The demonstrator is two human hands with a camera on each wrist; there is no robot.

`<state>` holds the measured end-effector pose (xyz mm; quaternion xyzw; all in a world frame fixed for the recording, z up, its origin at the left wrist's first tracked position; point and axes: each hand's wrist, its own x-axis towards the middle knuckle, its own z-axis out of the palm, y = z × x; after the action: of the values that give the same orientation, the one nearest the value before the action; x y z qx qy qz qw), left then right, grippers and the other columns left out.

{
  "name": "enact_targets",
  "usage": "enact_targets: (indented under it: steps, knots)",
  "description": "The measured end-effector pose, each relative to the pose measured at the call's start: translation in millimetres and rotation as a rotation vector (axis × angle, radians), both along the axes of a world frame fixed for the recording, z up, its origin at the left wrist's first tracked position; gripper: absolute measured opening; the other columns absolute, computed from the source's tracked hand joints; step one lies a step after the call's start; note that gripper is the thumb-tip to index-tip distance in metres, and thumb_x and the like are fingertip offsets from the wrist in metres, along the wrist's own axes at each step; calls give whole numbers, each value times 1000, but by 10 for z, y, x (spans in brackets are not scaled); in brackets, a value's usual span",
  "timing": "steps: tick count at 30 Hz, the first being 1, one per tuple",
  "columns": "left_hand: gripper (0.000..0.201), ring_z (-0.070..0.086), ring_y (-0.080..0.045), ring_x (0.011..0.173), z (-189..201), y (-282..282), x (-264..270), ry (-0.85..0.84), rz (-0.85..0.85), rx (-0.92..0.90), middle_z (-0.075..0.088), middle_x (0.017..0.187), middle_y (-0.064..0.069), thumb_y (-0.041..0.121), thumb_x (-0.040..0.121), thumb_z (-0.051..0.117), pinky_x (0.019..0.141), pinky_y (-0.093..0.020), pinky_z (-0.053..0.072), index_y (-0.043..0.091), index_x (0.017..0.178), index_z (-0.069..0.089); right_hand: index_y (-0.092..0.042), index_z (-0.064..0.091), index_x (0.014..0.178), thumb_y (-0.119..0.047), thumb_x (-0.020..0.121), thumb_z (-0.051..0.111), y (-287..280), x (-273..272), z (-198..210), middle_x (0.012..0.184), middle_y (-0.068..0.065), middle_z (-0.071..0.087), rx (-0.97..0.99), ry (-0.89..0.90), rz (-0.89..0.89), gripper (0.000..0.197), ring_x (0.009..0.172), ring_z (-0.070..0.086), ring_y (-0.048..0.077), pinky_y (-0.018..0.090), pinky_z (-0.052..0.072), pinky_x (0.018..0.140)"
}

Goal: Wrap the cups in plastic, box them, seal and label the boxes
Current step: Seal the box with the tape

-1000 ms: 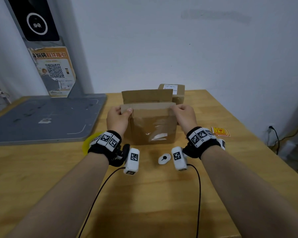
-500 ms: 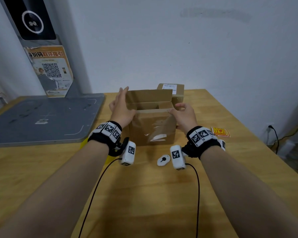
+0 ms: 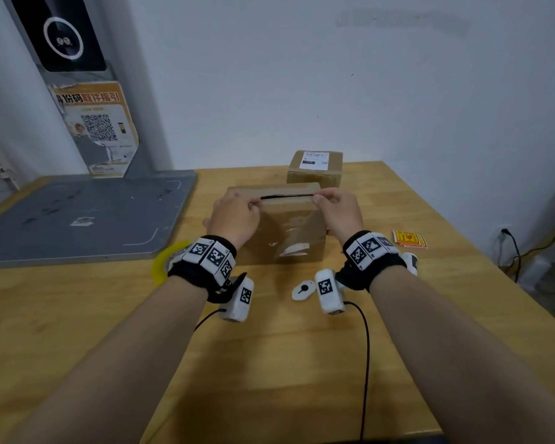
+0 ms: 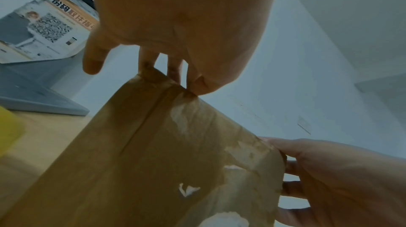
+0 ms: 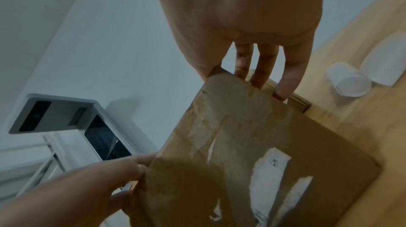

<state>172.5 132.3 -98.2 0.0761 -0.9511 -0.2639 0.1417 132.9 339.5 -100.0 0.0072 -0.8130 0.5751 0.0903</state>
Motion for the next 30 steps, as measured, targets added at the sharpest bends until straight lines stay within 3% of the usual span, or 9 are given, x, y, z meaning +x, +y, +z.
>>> enact_targets:
  steps: [4,7,12,15,19,23,25,27,30]
  knots:
    - [38,37,-26,142,-18,-100,21,-51,-41,36,43,149,2,38,103,39,115,-61,33,38,133,63,-28,68,126,-24,105,52,-3,33,95,139,-1,52,345,49,23,27,130,50,27,35,47,98]
    - [38,37,-26,143,40,-151,53,-81,-72,50,43,151,1,43,104,42,117,-57,32,40,136,62,-31,59,142,-17,102,48,-174,40,201,158,-3,42,659,171,160,44,149,24,32,49,28,122]
    - [44,45,-21,140,161,-335,236,-58,-181,239,52,147,-2,0,102,39,107,-26,35,20,133,64,-33,59,140,-32,109,40,-303,67,122,154,-6,49,635,25,315,36,151,19,26,51,23,120]
    - [33,51,-26,129,99,-544,432,-77,68,250,49,144,-6,4,99,52,96,-34,44,21,126,59,-34,50,151,-38,110,39,-295,58,68,160,-13,41,623,22,288,42,153,13,20,54,18,123]
    - [67,54,-29,126,-60,-700,682,-579,63,-47,53,139,-7,41,92,73,94,-38,49,9,144,48,-37,49,151,-40,109,39,-326,40,41,161,-14,40,630,12,278,43,154,13,20,57,19,124]
    - [60,51,-30,129,-273,-701,769,-630,48,-260,50,142,-5,19,94,72,109,-47,40,22,148,46,-35,51,150,-38,110,40,-307,97,65,160,-17,39,621,12,282,41,154,14,19,56,20,124]
    - [67,51,-31,132,-276,-744,789,-548,99,-150,46,155,-3,14,94,68,111,-47,39,18,156,42,-35,53,148,-39,109,42,-298,113,81,159,-16,42,622,15,273,40,153,18,20,54,22,124]
    - [58,59,-28,105,-183,-782,802,-412,134,86,61,135,-7,9,95,67,90,-38,46,10,150,49,-36,54,147,-39,109,44,-298,120,101,158,-11,45,614,10,263,40,150,26,23,50,26,122]
    - [9,56,-31,80,100,-831,862,-123,229,589,54,87,-9,12,96,69,70,-35,40,7,92,63,-41,57,143,-41,106,48,-285,132,148,154,-6,50,620,-1,246,38,149,27,23,55,28,121]
